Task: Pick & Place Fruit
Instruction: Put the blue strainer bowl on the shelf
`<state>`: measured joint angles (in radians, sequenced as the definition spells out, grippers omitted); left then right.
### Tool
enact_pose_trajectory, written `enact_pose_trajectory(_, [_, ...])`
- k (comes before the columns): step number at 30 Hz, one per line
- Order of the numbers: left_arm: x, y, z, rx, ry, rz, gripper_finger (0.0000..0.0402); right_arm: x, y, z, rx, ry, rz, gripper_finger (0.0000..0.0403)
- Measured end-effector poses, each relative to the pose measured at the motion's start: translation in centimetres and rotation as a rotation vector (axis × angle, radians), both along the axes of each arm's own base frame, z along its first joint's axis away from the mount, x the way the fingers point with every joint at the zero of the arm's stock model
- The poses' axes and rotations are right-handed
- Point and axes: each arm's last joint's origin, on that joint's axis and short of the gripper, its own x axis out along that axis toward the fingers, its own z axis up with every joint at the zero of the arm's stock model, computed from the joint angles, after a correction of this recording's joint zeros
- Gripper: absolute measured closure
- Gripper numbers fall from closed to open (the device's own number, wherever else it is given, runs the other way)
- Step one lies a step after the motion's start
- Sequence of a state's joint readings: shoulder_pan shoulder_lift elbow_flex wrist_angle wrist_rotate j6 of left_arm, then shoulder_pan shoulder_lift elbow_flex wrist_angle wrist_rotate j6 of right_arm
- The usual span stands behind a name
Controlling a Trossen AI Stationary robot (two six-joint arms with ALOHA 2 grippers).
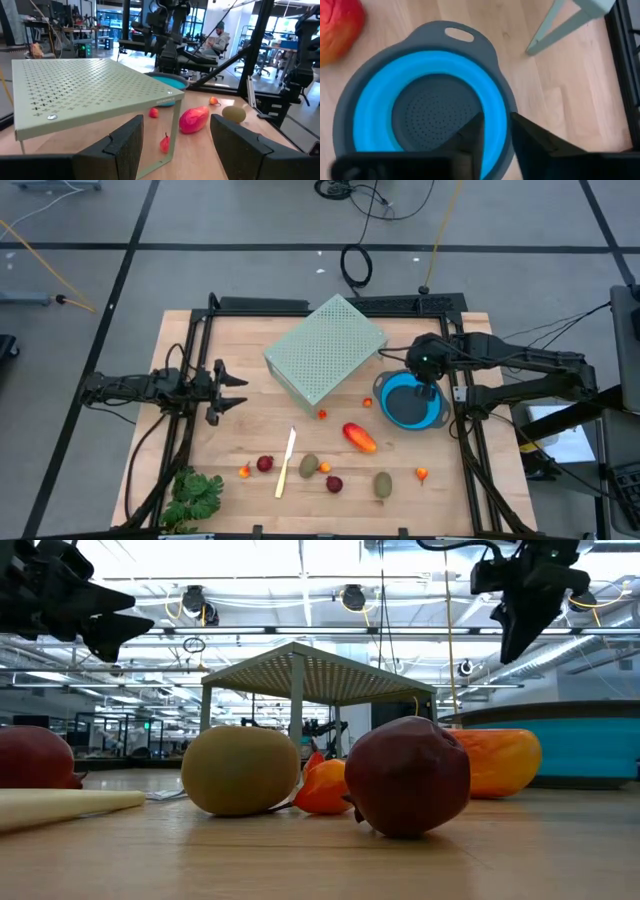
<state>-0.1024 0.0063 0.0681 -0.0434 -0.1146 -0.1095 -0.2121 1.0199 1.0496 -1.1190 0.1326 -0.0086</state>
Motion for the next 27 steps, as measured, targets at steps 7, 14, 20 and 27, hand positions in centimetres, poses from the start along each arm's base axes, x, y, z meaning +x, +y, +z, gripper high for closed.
enact_pose_trajectory(7, [0.0, 0.1, 0.0, 0.001, 0.001, 0.028, 0.0174, -0.6, -0.6, -0.3, 0.041, 0.04, -0.131, 0.0199])
enact_pose_trajectory(14, [0.0, 0.1, 0.0, 0.001, 0.001, 0.028, 0.0174, -1.5, -1.4, -0.4, 0.075, 0.082, -0.26, 0.0118])
enact_pose_trajectory(20, [0.0, 0.1, 0.0, -0.001, 0.002, 0.028, 0.0174, -2.0, -1.7, -2.5, 0.126, 0.134, -0.394, 0.0104])
enact_pose_trajectory(27, [0.0, 0.1, 0.0, -0.003, -0.003, 0.028, 0.0174, -3.0, -1.3, -6.1, 0.168, 0.246, -0.516, 0.0105])
